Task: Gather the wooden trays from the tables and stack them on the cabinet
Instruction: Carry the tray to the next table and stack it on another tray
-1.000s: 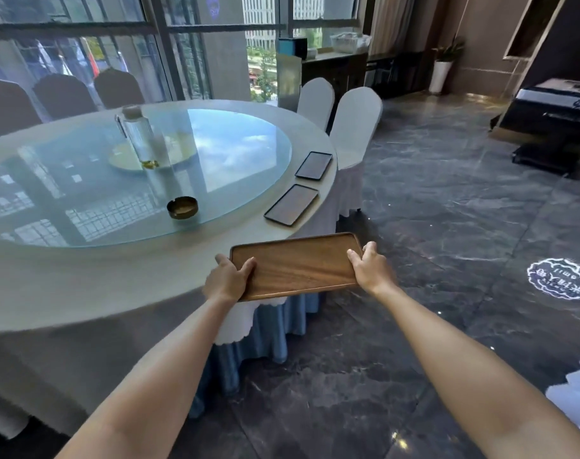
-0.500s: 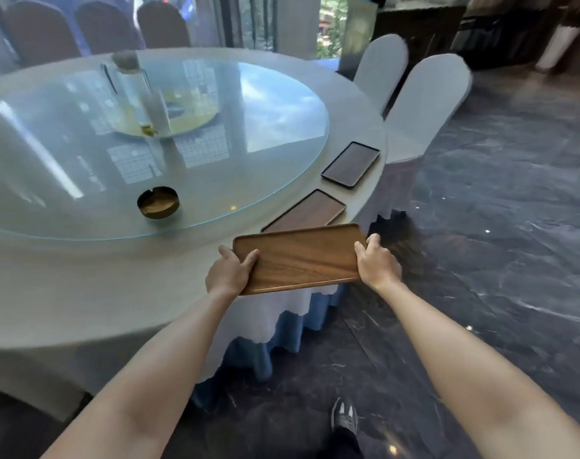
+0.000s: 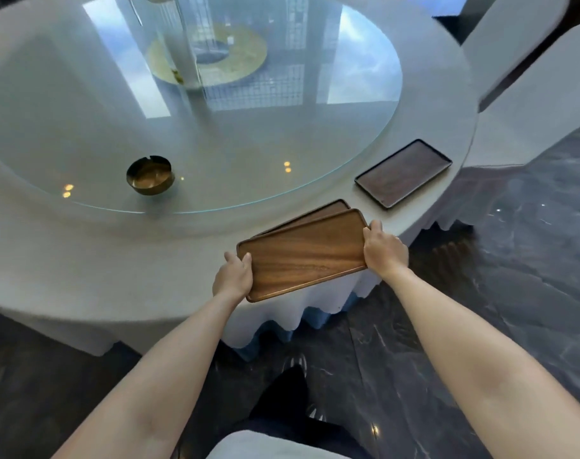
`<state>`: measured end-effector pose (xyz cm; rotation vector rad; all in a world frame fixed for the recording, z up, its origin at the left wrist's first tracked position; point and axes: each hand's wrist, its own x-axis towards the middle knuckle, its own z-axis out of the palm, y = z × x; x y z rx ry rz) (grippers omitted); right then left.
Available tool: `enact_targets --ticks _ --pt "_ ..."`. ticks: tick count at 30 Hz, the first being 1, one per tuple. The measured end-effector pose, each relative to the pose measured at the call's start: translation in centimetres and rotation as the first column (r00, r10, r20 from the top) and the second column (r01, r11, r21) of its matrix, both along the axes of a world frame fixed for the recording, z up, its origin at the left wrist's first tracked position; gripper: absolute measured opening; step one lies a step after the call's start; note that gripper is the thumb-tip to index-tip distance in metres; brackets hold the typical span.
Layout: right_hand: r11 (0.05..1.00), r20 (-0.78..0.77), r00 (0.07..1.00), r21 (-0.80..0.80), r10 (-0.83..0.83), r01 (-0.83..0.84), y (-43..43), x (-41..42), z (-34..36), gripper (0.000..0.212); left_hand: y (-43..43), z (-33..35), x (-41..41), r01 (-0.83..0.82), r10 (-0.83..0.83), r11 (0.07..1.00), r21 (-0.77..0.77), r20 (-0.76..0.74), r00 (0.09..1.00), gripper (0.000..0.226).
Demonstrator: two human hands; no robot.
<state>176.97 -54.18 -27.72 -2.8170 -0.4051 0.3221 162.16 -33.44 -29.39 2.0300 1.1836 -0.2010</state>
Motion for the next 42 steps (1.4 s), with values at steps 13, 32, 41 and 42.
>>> enact_targets --ticks 13,32,41,42 --pt "0.963 -0.040 0.977 -0.164 0.209 -0.213 2.5 7.7 -3.5 0.032 1.2 -4.0 4.0 0.044 -0.044 0.999 -0.004 -0.124 0.991 0.044" --pt "0.855 -0.053 0.911 -0.326 0.409 -0.403 3.0 10.8 -5.1 0.032 0.5 -4.5 5.6 0.020 -0.006 0.996 0.083 -0.165 0.986 0.042" --pt "0.872 -0.104 0.920 -0.292 0.379 -0.392 3.5 11.5 -5.3 0.030 1.0 -4.6 5.5 0.026 -0.005 0.993 0.111 -0.186 0.983 0.044" --pt "0.876 -0.106 0.921 -0.282 0.376 -0.390 3.5 11.6 -5.2 0.031 1.3 -4.4 5.5 0.014 0.010 0.991 0.133 -0.183 0.983 0.043"
